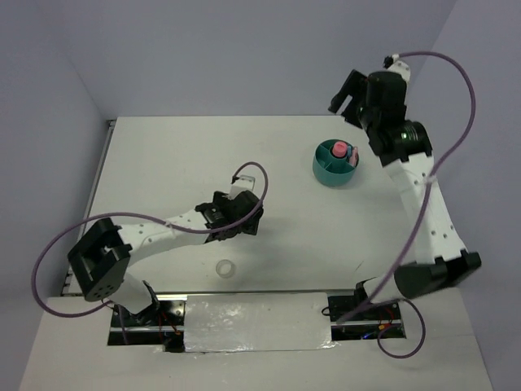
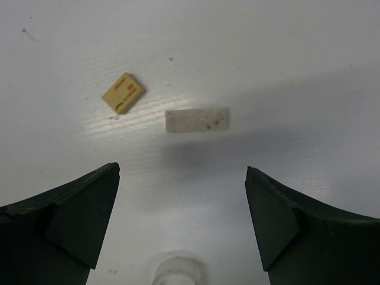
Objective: Sort the stationery into containers
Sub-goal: Pick up the stationery from the center of the board.
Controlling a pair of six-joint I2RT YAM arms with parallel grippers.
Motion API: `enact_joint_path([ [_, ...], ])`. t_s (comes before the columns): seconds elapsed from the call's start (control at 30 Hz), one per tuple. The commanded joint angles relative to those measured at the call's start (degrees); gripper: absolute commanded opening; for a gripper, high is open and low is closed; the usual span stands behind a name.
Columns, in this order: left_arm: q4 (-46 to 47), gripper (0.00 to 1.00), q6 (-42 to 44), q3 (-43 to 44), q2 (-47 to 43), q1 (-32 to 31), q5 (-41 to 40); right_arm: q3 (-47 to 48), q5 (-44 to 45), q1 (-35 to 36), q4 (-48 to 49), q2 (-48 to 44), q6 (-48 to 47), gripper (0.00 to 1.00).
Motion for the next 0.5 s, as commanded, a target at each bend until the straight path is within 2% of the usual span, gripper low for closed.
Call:
enact_joint_path([
  [0.0,2.1,0.99,3.9,5.3,6.2,0.8,1.2,-13.4,-6.3,3.6,1.0,-7.1,-8.8,0.85],
  [0.13,4.1,0.98,6.0,7.9,12.8,2.8,4.9,-33.4,-7.3,8.9,5.1,-22.1,-10.1,0.85],
  [0.23,6.5,0.94,7.5,9.1,15.7,3.3,8.4,-43.5,-10.1,10.5,8.0,-30.8,-8.6,0.85],
  [0.33,4.0,0.92,5.9,12.1,20.0,3.4,7.9,-48.9,-12.8,11.3,9.4,-36.6,-7.9,0.85],
  [0.47,3.2,0.88,3.8,12.8,22.7,3.9,8.0,-50.3,-14.0,11.6,8.3,-39.6,-8.2,0.85],
])
